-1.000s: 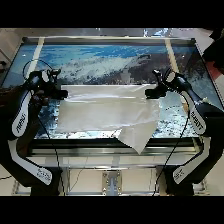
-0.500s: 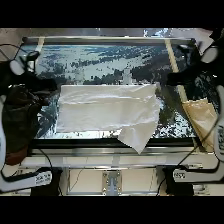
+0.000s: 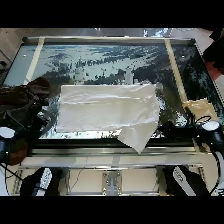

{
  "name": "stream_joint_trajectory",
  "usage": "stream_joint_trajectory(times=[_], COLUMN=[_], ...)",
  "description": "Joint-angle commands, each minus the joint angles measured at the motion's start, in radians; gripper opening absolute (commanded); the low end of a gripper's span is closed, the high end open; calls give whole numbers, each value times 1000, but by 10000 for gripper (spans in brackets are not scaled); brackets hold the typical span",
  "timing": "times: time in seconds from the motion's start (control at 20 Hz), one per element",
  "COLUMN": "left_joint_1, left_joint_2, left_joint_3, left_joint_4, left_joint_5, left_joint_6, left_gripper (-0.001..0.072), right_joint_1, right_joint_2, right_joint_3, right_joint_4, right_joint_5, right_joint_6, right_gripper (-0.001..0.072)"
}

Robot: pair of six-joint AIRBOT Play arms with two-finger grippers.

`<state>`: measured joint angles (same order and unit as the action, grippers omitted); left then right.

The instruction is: Fold the shirts.

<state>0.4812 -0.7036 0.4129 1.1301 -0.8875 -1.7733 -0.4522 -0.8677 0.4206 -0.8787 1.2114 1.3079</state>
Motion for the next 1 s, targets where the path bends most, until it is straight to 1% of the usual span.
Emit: stream_joint_trajectory(times=[0.0, 0.1, 0.3, 0.35, 0.5, 0.65, 0.7, 0.75, 0.8, 0.85, 0.9, 0.95], left_joint_1=[26, 26, 26, 26, 24, 23, 23, 23, 23, 23, 23, 23], left_joint_2=[-5, -54, -189, -220, -292, -316, -317, -318, -321, -323, -326, -327], left_joint_3=[-77, -77, -77, -77, -77, -77, -77, -77, -77, -77, -77, -77], left_joint_4=[-147, -181, -349, -361, -360, -362, -362, -361, -361, -361, -361, -361], left_joint_5=[25, 25, 41, 45, 64, 116, 136, 150, 153, 154, 154, 157], left_joint_6=[-14, -6, 111, 138, 144, 144, 144, 144, 144, 153, 166, 166], left_gripper=[704, 704, 705, 704, 704, 696, 627, 582, 582, 581, 461, 215], right_joint_1=[-23, -16, 85, 124, 211, 262, 275, 287, 292, 292, 292, 292], right_joint_2=[4, 4, -45, -72, -155, -196, -199, -199, -199, -199, -198, -198], right_joint_3=[-118, -122, -135, -135, -135, -132, -132, -132, -132, -132, -132, -131], right_joint_4=[77, 70, 74, 82, 145, 184, 198, 213, 227, 236, 244, 257], right_joint_5=[-2, -10, -100, -125, -193, -230, -247, -264, -270, -270, -267, -261], right_joint_6=[-29, -35, -35, -34, -35, -35, -35, -39, -47, -47, -58, -83], right_gripper=[455, 453, 450, 450, 450, 444, 374, 297, 240, 164, 28, 18])
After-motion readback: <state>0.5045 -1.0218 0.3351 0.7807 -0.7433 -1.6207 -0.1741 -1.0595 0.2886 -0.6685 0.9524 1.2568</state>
